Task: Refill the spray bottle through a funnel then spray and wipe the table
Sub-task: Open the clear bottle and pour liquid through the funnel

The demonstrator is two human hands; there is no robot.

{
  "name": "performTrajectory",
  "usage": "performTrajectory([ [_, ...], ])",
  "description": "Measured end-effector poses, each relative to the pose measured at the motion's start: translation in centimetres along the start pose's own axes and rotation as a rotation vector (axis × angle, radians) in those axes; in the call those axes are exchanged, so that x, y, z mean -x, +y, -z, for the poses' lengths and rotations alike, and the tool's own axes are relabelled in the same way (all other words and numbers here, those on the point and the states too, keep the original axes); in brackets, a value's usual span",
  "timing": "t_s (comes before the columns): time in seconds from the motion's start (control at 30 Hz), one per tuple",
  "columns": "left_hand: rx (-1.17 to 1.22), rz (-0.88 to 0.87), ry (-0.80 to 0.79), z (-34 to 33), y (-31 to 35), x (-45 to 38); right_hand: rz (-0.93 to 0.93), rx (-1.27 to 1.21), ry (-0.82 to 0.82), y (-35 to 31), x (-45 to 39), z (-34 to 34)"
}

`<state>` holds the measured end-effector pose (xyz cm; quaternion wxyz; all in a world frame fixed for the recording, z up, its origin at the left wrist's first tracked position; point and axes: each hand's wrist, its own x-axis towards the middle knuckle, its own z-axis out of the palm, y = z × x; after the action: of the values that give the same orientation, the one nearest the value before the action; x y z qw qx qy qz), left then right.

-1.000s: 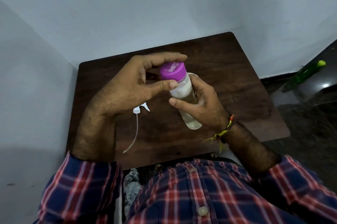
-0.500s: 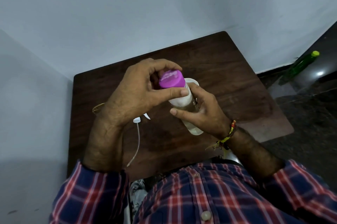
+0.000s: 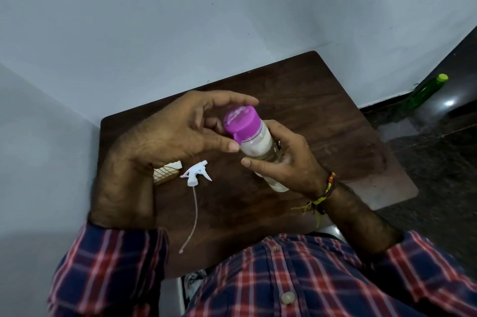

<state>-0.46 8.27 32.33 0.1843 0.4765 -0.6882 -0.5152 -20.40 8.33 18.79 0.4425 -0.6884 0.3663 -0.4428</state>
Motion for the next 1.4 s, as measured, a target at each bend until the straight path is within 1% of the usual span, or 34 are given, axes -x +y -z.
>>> performTrajectory([
  [0.1,-0.169,0.010,0.127,0.1,0.3,-0.7,0.006,-0.013,-0.015,-0.1,-0.3,-0.3],
  [0.17,-0.203,-0.030,0.197,0.0,0.4,-1.1,0.011,-0.021,0.003,-0.2,-0.5,-0.4],
  [0.27,-0.249,-0.113,0.239,-0.3,0.2,-1.2,0.023,-0.002,0.020,-0.4,-1.1,-0.3],
  [0.33,-0.315,-0.120,0.339,-0.8,0.2,-1.3,0.025,0.017,0.023,-0.4,-1.3,-0.3],
  [0.4,-0.414,-0.090,0.476,-1.4,0.2,-1.6,0.028,0.029,0.031,-0.3,-1.4,-0.5],
  [0.5,-0.602,0.036,0.668,-2.7,0.5,-2.0,0.032,0.033,0.042,-0.3,-1.3,-0.7],
  [0.57,-0.630,0.116,0.765,-3.5,0.8,-2.2,0.042,0.046,0.051,-0.4,-1.3,-0.7],
  [0.6,-0.617,0.128,0.793,-3.8,0.8,-2.1,0.053,0.060,0.061,-0.4,-1.3,-0.7],
  [0.63,-0.600,0.118,0.789,-3.9,0.8,-2.0,0.065,0.074,0.073,-0.3,-1.3,-0.6],
  [0.67,-0.567,0.086,0.741,-3.8,0.7,-1.8,0.074,0.083,0.084,-0.2,-1.2,-0.6],
  [0.77,-0.411,-0.004,0.408,-2.9,0.9,-1.1,0.076,0.087,0.108,0.0,-1.1,-0.4],
  [0.8,-0.377,-0.017,0.331,-2.6,0.9,-0.9,0.079,0.095,0.115,0.0,-1.0,-0.4],
  [0.83,-0.365,-0.026,0.304,-2.4,0.8,-0.8,0.088,0.108,0.120,0.0,-0.9,-0.5],
  [0.9,-0.390,-0.020,0.363,-2.5,0.8,-0.8,0.103,0.117,0.126,0.0,-0.7,-0.6],
  [0.97,-0.447,0.014,0.472,-3.1,1.1,-1.0,0.108,0.119,0.138,0.0,-0.7,-0.7],
  [1.07,-0.600,0.071,0.652,-4.2,2.1,-1.5,0.114,0.146,0.153,-0.1,-0.6,-0.7],
  [1.2,-0.728,0.202,0.881,-4.8,3.5,-2.1,0.102,0.187,0.191,-0.1,-0.1,-0.3],
  [1.23,-0.717,0.195,0.914,-4.7,3.6,-2.1,0.091,0.187,0.202,0.0,0.1,-0.2],
  [1.3,-0.611,0.129,0.942,-4.1,3.4,-1.9,0.062,0.162,0.231,0.0,0.4,0.1],
  [1.4,-0.380,0.054,0.886,-3.1,1.9,-1.9,0.030,0.148,0.286,0.1,0.8,0.4],
])
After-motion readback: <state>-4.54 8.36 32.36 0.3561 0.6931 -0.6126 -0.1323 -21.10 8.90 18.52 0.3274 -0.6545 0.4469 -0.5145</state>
